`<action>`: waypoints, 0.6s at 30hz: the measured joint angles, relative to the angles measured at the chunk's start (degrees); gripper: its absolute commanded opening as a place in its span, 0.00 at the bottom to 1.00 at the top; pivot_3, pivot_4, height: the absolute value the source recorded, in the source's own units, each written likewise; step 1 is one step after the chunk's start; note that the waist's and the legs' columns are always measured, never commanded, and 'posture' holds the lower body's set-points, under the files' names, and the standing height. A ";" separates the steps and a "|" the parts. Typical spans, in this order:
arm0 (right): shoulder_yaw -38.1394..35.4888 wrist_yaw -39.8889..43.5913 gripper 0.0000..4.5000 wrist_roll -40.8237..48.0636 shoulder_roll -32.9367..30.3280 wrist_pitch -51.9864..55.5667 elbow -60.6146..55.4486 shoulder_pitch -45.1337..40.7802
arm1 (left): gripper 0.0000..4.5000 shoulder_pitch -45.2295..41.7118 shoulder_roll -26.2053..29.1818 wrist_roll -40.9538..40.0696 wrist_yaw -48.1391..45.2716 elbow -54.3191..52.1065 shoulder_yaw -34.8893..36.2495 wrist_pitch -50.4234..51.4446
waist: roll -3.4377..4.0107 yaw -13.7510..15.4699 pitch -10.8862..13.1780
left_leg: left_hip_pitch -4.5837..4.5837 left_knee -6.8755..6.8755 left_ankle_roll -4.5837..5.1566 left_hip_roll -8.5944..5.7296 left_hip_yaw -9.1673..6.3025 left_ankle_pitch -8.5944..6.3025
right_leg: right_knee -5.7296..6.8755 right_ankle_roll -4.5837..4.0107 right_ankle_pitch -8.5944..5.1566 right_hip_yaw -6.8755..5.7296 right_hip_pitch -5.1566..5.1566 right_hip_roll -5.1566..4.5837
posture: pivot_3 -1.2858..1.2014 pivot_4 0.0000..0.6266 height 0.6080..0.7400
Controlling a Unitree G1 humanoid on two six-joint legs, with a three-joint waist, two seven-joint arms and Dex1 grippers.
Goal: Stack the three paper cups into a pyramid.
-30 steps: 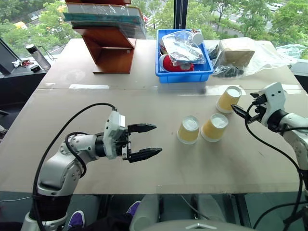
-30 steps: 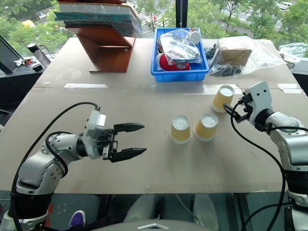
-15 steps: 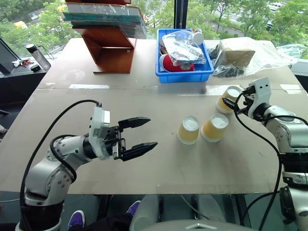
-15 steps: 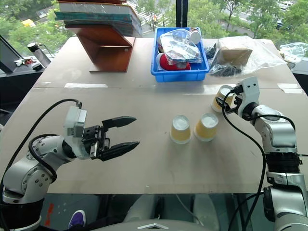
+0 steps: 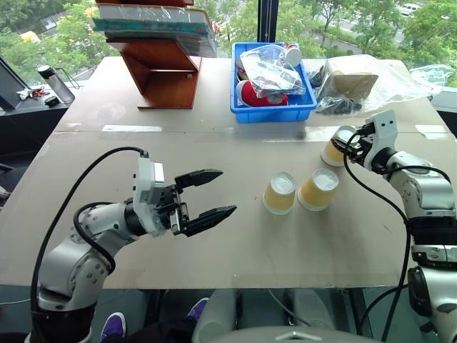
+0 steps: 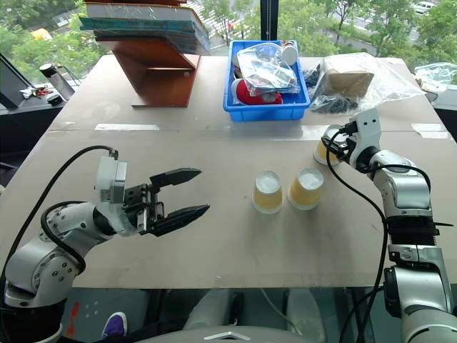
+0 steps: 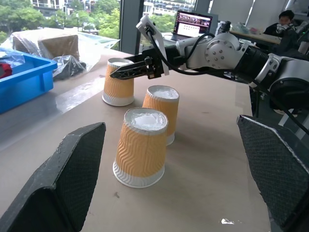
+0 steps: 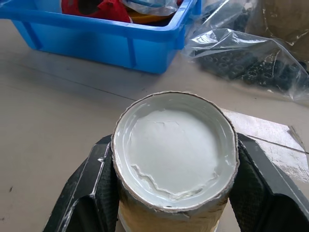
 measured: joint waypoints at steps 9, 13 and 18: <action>-1.24 11.07 0.50 14.55 -10.77 15.46 -25.56 -0.55 | 1.00 0.13 -0.81 0.68 0.80 0.37 -1.80 -0.50 | 0.21 0.15 0.13 | -0.10 -0.17 0.00 0.03 -0.07 0.00 | -0.20 0.00 0.00 -0.06 -0.08 -0.02 | 0.52 0.24 1.00; -1.43 12.65 0.50 20.78 -15.81 23.64 -34.12 -0.96 | 1.00 -0.01 -1.06 1.00 0.79 0.55 -2.20 -0.55 | 0.20 0.20 0.12 | -0.13 -0.20 0.01 0.03 -0.08 0.00 | -0.30 0.00 0.00 -0.09 -0.06 -0.05 | 0.52 0.24 1.00; -1.79 11.96 0.50 27.47 -18.98 31.38 -40.98 -2.19 | 1.00 -0.29 -1.28 1.16 0.73 1.06 -2.37 -0.58 | 0.17 0.24 0.13 | -0.14 -0.21 0.01 0.03 -0.09 -0.01 | -0.33 0.00 0.00 -0.11 -0.05 -0.05 | 0.52 0.24 1.00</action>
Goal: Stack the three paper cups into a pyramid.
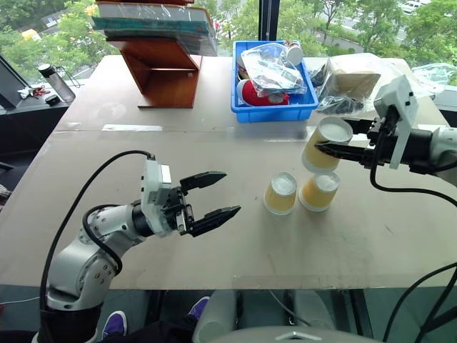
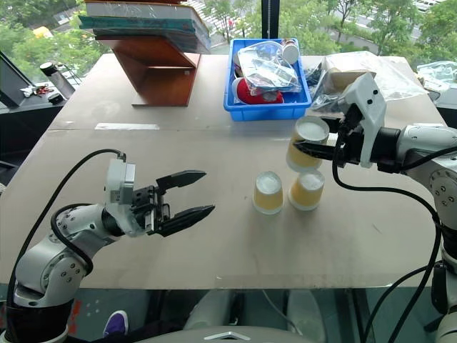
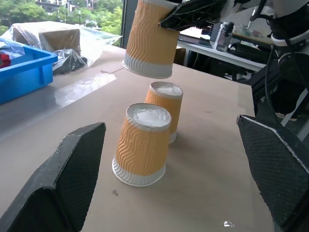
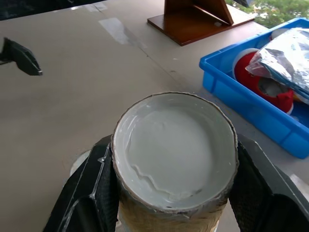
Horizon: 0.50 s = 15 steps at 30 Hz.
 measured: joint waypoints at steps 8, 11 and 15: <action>0.32 -1.93 0.50 3.26 0.18 1.42 -3.78 2.33 | 1.00 -0.14 -0.20 0.39 -0.10 0.08 -0.80 -0.01 | 0.00 -0.01 0.00 | 0.00 0.00 0.00 -0.01 0.01 0.00 | 0.00 0.00 0.00 0.01 0.00 0.00 | 0.52 0.24 1.00; 0.96 -2.30 0.50 2.98 0.17 0.90 -3.78 3.50 | 1.00 -0.11 -0.21 0.46 -0.15 0.08 -1.01 -0.01 | 0.00 0.00 0.00 | 0.00 0.00 0.00 -0.01 0.01 0.00 | 0.00 0.00 0.00 0.00 0.00 0.00 | 0.52 0.24 1.00; 1.82 -2.01 0.50 2.33 0.10 -0.46 -3.78 5.67 | 1.00 0.16 -0.21 0.50 -0.14 0.08 -1.02 -0.06 | 0.00 0.00 0.00 | -0.01 0.00 0.00 -0.01 0.02 0.00 | 0.00 0.00 0.00 0.01 0.00 0.00 | 0.52 0.24 1.00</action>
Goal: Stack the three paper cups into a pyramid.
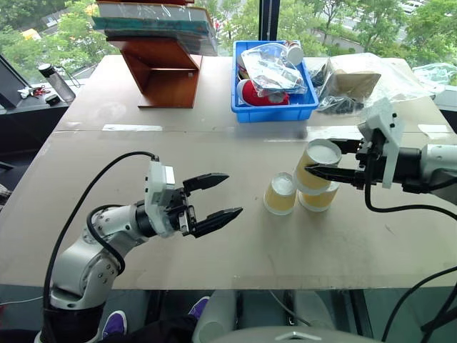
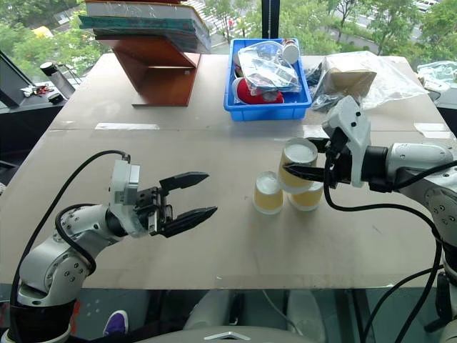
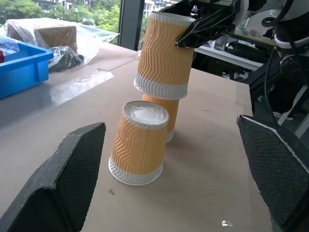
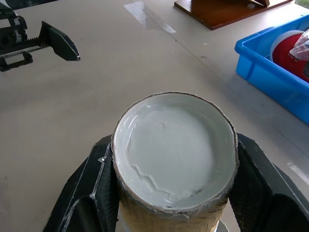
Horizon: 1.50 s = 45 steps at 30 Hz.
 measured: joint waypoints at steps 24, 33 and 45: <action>2.22 -0.12 0.99 -3.60 1.61 -6.09 0.05 1.59 | 1.00 2.01 0.25 0.45 -1.40 0.00 -0.50 -1.63 | 0.00 0.02 0.00 | 0.00 0.00 0.00 0.00 0.00 0.00 | -0.01 0.00 0.00 0.00 0.00 0.00 | 0.52 0.24 1.00; -12.80 10.06 0.99 -1.48 -3.53 -15.65 -1.30 12.37 | 1.00 5.30 2.37 0.52 0.77 -0.20 -0.47 1.26 | -0.02 0.29 0.01 | 0.01 -0.06 0.02 0.01 -0.06 -0.01 | -0.11 0.00 0.00 -0.07 0.09 0.00 | 0.52 0.24 1.00; -33.26 24.32 0.99 -6.62 2.19 -31.12 0.86 47.65 | 1.00 14.41 4.03 4.22 0.88 1.90 2.70 -1.21 | -0.04 0.46 -0.01 | 0.18 -0.04 0.22 0.04 0.04 -0.13 | -0.08 0.01 0.00 0.02 0.23 0.03 | 0.52 0.24 1.00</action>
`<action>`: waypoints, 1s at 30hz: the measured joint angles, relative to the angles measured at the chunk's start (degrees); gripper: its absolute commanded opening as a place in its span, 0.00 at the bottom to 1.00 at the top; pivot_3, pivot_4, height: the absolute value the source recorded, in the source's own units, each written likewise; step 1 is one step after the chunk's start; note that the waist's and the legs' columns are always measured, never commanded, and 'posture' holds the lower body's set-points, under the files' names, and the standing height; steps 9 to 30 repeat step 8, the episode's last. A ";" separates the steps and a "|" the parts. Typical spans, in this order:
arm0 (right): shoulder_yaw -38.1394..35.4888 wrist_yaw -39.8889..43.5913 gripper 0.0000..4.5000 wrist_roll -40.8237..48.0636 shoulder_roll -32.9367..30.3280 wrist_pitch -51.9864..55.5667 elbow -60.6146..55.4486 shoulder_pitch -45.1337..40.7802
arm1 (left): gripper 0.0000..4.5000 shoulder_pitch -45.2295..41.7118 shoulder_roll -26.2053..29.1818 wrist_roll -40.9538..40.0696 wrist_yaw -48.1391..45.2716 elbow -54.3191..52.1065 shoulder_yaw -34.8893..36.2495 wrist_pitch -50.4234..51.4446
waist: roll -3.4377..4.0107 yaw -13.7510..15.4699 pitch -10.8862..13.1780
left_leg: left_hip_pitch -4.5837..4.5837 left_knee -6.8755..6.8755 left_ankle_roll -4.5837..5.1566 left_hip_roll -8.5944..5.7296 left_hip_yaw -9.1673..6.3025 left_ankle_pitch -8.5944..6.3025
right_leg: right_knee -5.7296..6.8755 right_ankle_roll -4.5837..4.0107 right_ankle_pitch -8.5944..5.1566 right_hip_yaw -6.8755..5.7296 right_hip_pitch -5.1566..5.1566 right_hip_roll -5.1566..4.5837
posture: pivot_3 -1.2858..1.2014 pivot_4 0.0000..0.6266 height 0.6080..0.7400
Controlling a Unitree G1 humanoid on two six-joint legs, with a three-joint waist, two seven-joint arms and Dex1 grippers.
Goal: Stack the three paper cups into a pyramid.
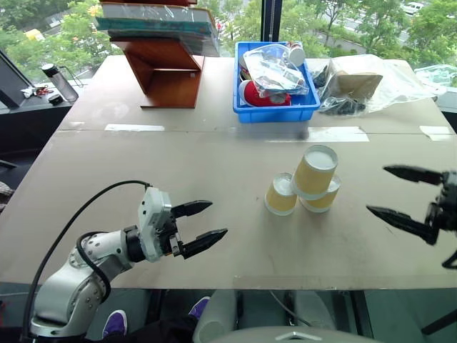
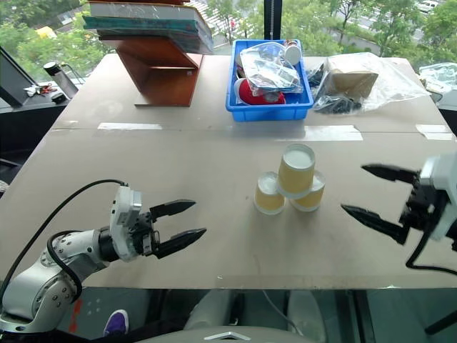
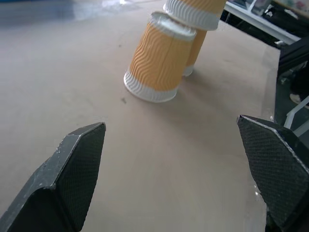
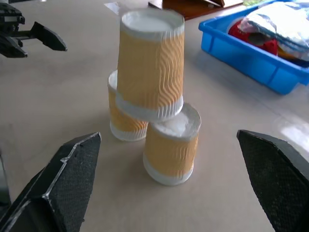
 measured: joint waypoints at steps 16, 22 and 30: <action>-2.95 6.38 0.99 -4.33 2.35 -10.65 6.29 9.56 | 1.00 1.08 0.24 3.06 -1.89 4.02 1.42 -3.66 | 0.03 -0.43 -0.02 | 0.10 -0.01 0.01 0.02 0.04 -0.01 | 0.00 0.00 0.00 0.05 0.06 0.02 | 0.52 0.24 1.00; -2.95 6.38 0.99 -4.33 2.35 -10.65 6.29 9.56 | 1.00 1.08 0.24 3.06 -1.89 4.02 1.42 -3.66 | 0.03 -0.43 -0.02 | 0.10 -0.01 0.01 0.02 0.04 -0.01 | 0.00 0.00 0.00 0.05 0.06 0.02 | 0.52 0.24 1.00; -2.95 6.38 0.99 -4.33 2.35 -10.65 6.29 9.56 | 1.00 1.08 0.24 3.06 -1.89 4.02 1.42 -3.66 | 0.03 -0.43 -0.02 | 0.10 -0.01 0.01 0.02 0.04 -0.01 | 0.00 0.00 0.00 0.05 0.06 0.02 | 0.52 0.24 1.00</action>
